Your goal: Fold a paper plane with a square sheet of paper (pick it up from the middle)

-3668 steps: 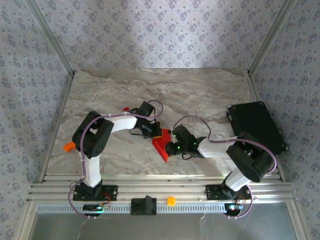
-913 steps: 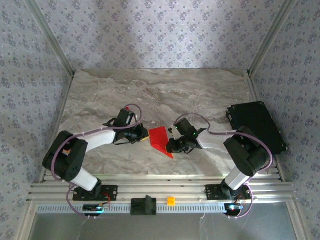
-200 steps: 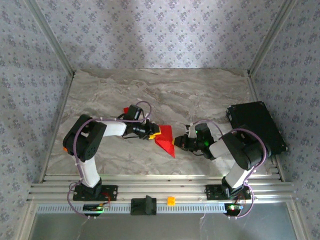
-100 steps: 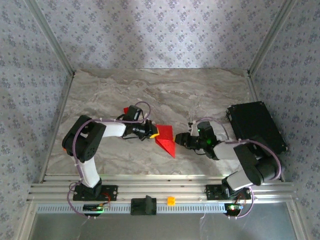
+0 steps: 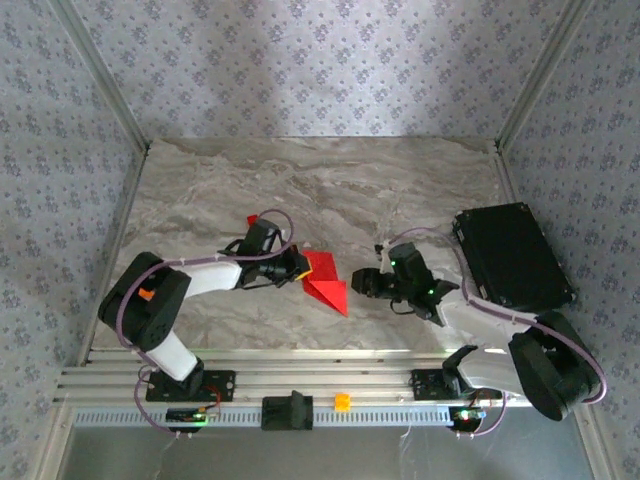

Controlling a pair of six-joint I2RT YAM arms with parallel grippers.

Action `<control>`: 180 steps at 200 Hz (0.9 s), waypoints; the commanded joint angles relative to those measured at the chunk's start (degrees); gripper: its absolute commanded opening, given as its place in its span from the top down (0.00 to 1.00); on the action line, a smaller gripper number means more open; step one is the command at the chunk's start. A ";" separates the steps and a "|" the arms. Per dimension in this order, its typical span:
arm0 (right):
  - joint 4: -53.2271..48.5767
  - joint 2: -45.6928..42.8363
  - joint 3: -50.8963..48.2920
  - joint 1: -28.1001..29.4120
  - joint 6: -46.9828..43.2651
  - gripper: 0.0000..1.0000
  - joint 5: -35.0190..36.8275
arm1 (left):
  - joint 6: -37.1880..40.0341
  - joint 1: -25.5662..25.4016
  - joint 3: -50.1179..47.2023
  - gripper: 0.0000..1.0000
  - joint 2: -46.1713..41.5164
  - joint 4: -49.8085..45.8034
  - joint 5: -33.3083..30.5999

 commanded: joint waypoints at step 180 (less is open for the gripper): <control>6.02 17.91 6.24 34.59 -33.77 0.69 53.94 | -1.83 -1.25 1.83 0.95 -3.02 -0.56 -1.85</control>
